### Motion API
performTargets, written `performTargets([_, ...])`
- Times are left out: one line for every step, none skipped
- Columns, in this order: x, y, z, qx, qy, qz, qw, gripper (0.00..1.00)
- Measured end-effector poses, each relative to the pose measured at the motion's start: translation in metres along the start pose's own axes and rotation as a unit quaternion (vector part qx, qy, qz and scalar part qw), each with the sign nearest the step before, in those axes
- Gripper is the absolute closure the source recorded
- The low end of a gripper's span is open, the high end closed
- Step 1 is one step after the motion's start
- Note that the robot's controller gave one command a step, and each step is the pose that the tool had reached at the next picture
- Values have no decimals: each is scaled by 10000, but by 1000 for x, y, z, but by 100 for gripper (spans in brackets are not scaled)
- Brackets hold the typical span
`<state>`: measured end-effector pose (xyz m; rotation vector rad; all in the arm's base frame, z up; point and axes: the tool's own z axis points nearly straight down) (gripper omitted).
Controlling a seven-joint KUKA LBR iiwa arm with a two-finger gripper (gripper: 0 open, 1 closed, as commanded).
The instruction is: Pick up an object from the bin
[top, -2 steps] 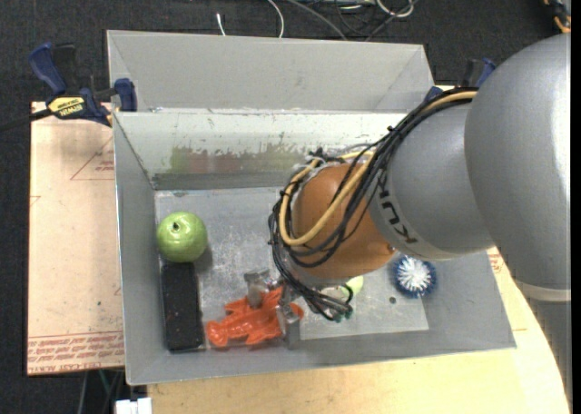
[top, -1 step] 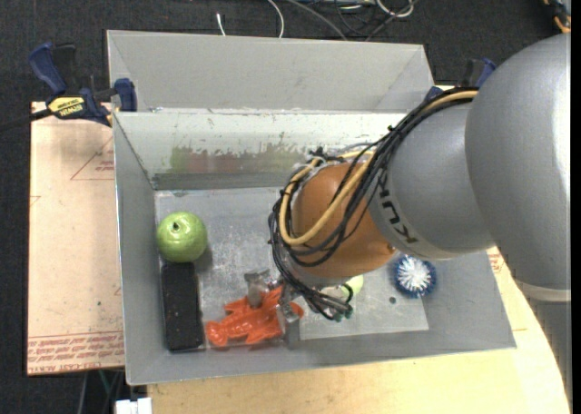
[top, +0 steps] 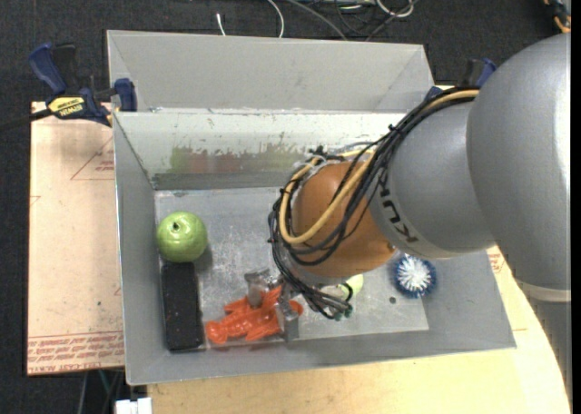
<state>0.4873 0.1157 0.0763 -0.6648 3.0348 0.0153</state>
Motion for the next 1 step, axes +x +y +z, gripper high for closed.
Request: performTargets([-1,0,-12,-1,-3,5,10000,100])
